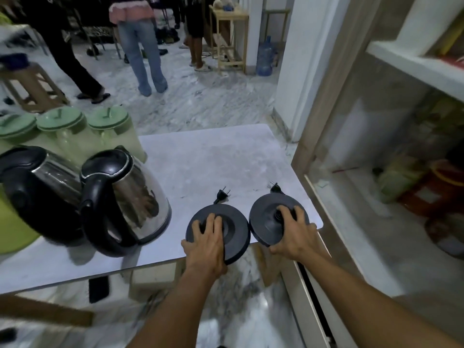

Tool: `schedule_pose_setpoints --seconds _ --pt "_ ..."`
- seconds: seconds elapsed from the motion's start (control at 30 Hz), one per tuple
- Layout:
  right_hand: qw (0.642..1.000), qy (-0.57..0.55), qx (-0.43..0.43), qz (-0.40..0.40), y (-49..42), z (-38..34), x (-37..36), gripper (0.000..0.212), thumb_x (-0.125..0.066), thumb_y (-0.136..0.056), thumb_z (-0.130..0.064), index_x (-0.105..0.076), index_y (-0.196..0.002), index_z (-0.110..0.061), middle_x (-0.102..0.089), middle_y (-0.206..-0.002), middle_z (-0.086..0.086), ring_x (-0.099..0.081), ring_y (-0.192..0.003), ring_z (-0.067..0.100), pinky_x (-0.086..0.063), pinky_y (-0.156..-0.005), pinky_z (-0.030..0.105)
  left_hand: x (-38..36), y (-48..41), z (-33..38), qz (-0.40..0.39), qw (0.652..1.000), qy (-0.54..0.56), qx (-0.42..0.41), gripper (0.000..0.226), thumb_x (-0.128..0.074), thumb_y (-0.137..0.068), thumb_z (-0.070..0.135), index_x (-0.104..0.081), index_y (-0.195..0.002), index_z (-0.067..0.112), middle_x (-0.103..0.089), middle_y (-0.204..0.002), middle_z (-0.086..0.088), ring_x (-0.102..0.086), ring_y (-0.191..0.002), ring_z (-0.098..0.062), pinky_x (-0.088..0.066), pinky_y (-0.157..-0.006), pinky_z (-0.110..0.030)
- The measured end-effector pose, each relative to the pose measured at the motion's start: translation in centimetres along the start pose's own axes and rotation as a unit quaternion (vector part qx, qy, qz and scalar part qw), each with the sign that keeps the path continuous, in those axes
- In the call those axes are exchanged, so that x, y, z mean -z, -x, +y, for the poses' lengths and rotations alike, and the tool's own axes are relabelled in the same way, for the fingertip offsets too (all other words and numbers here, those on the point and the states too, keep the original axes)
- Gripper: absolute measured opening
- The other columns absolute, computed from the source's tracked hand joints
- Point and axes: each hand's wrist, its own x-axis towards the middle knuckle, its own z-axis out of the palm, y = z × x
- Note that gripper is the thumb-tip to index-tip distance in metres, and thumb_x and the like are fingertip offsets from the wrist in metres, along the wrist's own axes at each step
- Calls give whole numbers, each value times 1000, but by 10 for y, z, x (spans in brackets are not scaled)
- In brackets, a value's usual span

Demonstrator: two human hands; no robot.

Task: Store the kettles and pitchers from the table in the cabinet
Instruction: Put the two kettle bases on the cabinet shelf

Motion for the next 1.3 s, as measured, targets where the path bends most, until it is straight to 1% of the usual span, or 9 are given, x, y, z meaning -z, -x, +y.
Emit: schedule_pose_setpoints --seconds 0.13,0.3,0.43,0.57,0.73,0.87,0.97,1.17,1.3 --pt "999 -31 7 22 18 -3 13 100 -82 -65 -37 -25 -146 -38 -8 -161 1 -36 -127 46 -48 -97 47 19 12 5 45 999 -6 10 107 -83 -59 34 -18 -144 20 -18 -147 3 -24 -129 -29 -45 -87 -51" --pt "996 -36 8 85 46 -14 69 103 -85 -64 -39 -24 -147 -39 -6 -162 -2 -32 -132 47 -46 -103 49 84 30 15 130 991 -19 -4 96 -79 -62 31 -25 -140 17 -26 -137 0 -30 -124 -27 -41 -87 -47" --pt "984 -31 0 176 86 -27 140 101 -85 -64 -40 -26 -145 -38 -9 -160 -1 -33 -130 50 -42 -104 50 159 45 25 191 978 -55 -55 105 -81 -61 37 -21 -143 15 -27 -139 -2 -32 -124 -29 -39 -89 -48" --pt "960 -46 -43 272 145 -38 210 95 -84 -69 -35 -26 -145 -37 -6 -162 3 -29 -134 53 -34 -109 54 236 65 42 245 959 -52 -134 102 -82 -60 34 -23 -140 13 -29 -137 -2 -31 -123 -30 -40 -93 -53" --pt "912 -60 -147 379 242 -48 253 97 -83 -73 -34 -22 -149 -38 0 -165 5 -22 -139 54 -30 -111 58 296 101 65 309 911 -40 -271 102 -84 -58 37 -24 -138 13 -27 -139 -4 -31 -126 -32 -39 -95 -55" --pt "868 -53 -254 424 337 -44 252 101 -85 -72 -38 -22 -150 -39 2 -166 4 -19 -142 54 -28 -114 59 312 154 95 328 863 -22 -383 103 -84 -60 38 -23 -140 13 -28 -138 -4 -31 -126 -33 -38 -97 -58" --pt "826 -37 -347 443 410 -29 243 102 -85 -70 -39 -21 -149 -40 2 -166 4 -20 -142 53 -30 -113 58 309 209 127 314 828 1 -466 103 -82 -65 35 -20 -143 13 -26 -142 -5 -28 -129 -34 -34 -101 -63" --pt "737 -49 -503 448 537 14 222 106 -85 -71 -36 -18 -152 -37 1 -165 6 -22 -141 51 -32 -111 55 286 327 184 258 749 -14 -610 109 -84 -64 37 -16 -147 14 -19 -149 -6 -19 -138 -35 -27 -106 -68" --pt "704 -59 -560 433 590 50 207 106 -84 -72 -35 -15 -153 -38 3 -165 6 -21 -141 51 -33 -112 55 275 382 226 222 717 -31 -660 114 -86 -63 40 -16 -148 13 -17 -151 -6 -14 -142 -35 -20 -107 -71"
